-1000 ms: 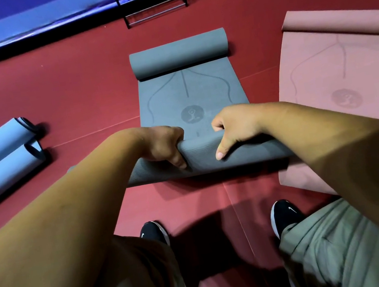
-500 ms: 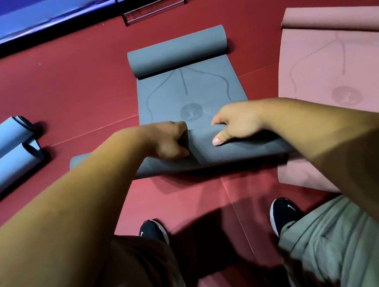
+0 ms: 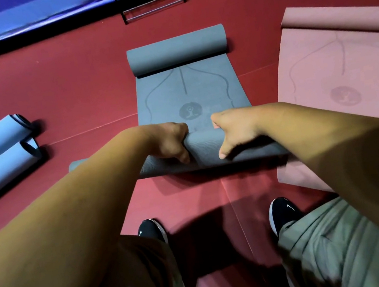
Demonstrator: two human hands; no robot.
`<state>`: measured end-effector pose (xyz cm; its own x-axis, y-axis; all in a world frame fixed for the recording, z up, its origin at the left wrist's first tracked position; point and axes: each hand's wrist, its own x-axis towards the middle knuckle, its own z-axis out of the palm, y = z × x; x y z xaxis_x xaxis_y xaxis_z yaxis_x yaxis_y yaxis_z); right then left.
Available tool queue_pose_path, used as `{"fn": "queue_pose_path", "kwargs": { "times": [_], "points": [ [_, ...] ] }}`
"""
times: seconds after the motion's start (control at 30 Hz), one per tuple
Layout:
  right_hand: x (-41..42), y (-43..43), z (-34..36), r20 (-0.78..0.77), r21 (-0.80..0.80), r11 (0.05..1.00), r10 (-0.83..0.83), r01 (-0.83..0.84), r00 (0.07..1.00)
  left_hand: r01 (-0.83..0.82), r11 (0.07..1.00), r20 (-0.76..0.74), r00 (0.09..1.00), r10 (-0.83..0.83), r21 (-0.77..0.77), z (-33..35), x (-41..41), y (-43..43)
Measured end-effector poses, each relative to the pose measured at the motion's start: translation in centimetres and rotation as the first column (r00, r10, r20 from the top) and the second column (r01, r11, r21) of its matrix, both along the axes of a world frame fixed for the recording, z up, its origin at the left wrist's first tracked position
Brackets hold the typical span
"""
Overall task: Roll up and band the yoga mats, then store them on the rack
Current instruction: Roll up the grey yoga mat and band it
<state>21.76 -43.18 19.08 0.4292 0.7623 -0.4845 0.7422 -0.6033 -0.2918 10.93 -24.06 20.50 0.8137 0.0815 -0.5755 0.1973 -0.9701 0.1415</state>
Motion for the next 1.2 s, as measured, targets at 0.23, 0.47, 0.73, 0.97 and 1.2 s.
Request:
{"fn": "queue_pose_path", "kwargs": {
  "times": [0.23, 0.47, 0.73, 0.97, 1.2],
  "points": [
    [0.3, 0.1, 0.4, 0.018, 0.026, 1.000, -0.004, 0.004, 1.000, 0.067, 0.998, 0.141, 0.988, -0.065, -0.008, 0.3, -0.2, 0.1],
    [1.3, 0.2, 0.0, -0.026, 0.042, 0.995, -0.094, 0.095, 0.995, 0.131, 0.987, 0.237, 0.960, -0.150, 0.092, 0.8, 0.6, 0.0],
    [0.9, -0.2, 0.1, -0.128, 0.057, 0.994, -0.083, 0.090, 0.988, 0.136, 0.990, 0.143, 0.980, -0.139, 0.032, 0.1, 0.5, 0.0],
    [0.3, 0.2, -0.8, -0.068, 0.002, 0.999, 0.038, -0.038, 0.997, 0.049, 0.995, 0.122, 0.992, -0.038, -0.090, -0.5, 0.2, 0.7],
    [-1.1, 0.8, -1.6, 0.025, 0.006, 0.998, 0.068, -0.068, 0.997, 0.030, 0.995, 0.058, 0.998, -0.025, -0.098, -0.4, 0.1, 0.5]
  ]
}}
